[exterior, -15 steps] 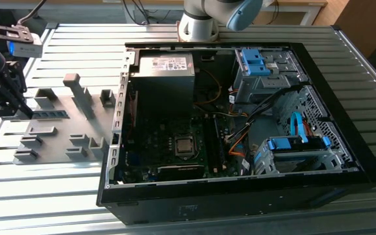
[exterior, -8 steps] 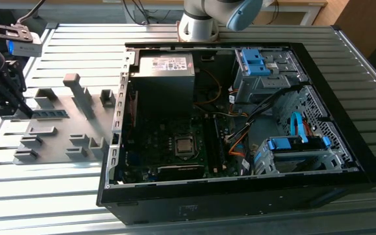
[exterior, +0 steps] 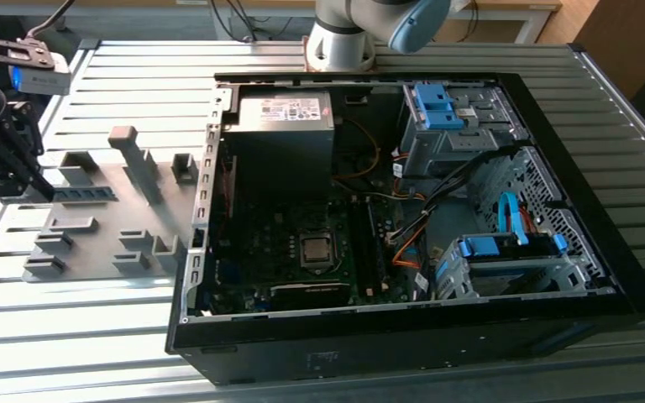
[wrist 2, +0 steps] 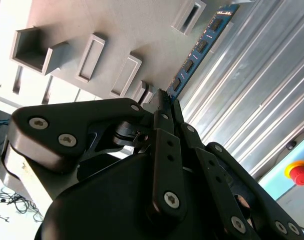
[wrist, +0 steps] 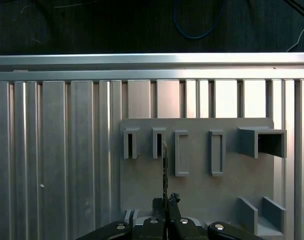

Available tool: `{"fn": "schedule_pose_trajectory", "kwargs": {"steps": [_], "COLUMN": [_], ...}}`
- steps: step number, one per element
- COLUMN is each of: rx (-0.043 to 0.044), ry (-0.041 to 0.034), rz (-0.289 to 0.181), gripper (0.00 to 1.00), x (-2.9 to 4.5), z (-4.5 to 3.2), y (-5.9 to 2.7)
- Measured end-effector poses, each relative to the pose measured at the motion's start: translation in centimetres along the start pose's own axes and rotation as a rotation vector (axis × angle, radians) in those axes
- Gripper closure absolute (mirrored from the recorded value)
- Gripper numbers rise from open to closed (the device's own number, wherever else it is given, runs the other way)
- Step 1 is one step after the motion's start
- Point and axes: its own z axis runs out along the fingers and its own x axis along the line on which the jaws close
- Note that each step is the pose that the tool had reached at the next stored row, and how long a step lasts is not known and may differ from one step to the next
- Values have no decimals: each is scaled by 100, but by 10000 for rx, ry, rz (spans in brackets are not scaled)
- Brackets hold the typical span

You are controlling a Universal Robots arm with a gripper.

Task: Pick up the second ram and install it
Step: 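Pick up the second ram and move it above second insertion slot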

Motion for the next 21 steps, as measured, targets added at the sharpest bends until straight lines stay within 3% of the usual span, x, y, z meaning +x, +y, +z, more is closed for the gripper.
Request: {"fn": "schedule_pose_trajectory", "kwargs": {"steps": [21], "rx": [0], "ry": [-9], "rz": [-160], "gripper": [86], "x": [0], "z": [-118], "y": [-3]}}
